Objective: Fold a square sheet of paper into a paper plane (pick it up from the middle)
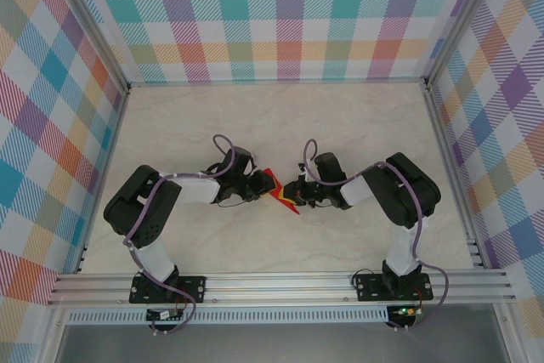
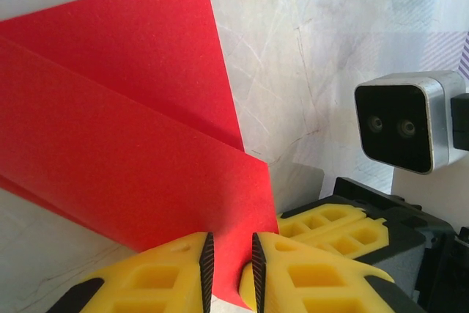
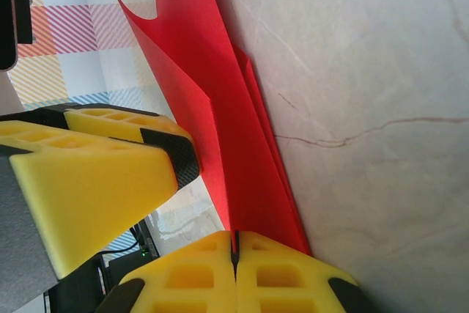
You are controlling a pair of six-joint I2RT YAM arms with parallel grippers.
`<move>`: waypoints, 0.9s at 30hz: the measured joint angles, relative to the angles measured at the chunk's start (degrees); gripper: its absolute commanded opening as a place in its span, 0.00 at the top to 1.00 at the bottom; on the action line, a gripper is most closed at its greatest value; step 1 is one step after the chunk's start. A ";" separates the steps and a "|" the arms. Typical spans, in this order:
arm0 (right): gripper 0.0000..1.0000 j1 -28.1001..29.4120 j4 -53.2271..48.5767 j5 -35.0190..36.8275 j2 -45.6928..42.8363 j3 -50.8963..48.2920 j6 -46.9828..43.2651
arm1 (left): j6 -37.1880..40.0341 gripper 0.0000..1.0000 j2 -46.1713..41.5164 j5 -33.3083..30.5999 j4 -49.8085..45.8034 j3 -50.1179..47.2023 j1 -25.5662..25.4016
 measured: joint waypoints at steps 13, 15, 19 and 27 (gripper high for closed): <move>0.79 -0.35 -5.99 -1.60 -2.10 1.18 -5.05 | -0.02 0.79 0.94 -0.46 -0.72 1.01 -0.22; 0.78 -0.35 -7.37 -1.75 -2.49 1.31 -6.38 | -0.02 0.79 1.01 -0.61 -1.31 1.16 -0.22; 0.77 -0.35 -10.36 -1.66 -3.69 1.53 -9.18 | -0.04 0.80 1.07 -0.66 -1.77 1.70 -0.22; 0.74 -0.35 -19.04 0.42 -7.43 2.25 -19.34 | -0.07 0.80 1.46 -1.29 -2.60 2.75 -0.22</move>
